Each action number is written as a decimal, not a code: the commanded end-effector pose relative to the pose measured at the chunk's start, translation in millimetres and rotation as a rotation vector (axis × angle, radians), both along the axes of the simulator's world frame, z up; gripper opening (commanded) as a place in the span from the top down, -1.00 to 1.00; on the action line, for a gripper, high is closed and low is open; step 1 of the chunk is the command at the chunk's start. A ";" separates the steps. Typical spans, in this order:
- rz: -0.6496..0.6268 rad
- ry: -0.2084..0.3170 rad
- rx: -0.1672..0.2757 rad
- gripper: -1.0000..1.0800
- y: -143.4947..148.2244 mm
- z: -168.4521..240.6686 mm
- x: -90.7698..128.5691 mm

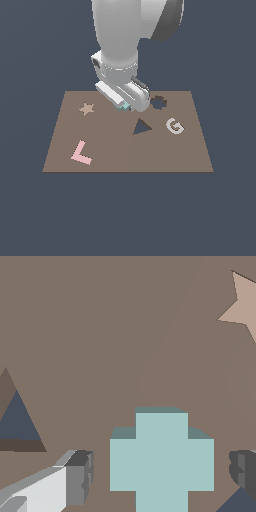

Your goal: Insert a designated object into the corresponding slot on a board.

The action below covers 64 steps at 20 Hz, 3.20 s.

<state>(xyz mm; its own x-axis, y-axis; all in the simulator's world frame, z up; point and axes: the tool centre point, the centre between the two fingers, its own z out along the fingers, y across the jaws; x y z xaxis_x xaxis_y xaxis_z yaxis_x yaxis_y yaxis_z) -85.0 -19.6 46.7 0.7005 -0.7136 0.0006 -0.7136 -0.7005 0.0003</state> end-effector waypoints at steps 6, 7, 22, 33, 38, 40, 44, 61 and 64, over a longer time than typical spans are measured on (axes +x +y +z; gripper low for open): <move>-0.004 0.000 0.001 -0.92 0.4 -16.5 -0.6; -0.004 0.000 0.001 -0.92 0.4 -16.8 -0.6; -0.004 0.000 0.001 1.00 0.4 -11.5 -0.1; -0.067 0.000 0.001 1.00 7.4 -12.9 -5.3; -0.146 0.000 0.001 1.00 16.4 -12.3 -10.7; -0.185 0.000 0.001 1.00 21.2 -12.0 -13.2; -0.278 0.000 0.001 1.00 32.7 -11.3 -18.2; -0.772 0.000 0.002 1.00 100.2 -7.7 -23.8; -0.839 0.000 0.002 1.00 109.3 -7.2 -21.7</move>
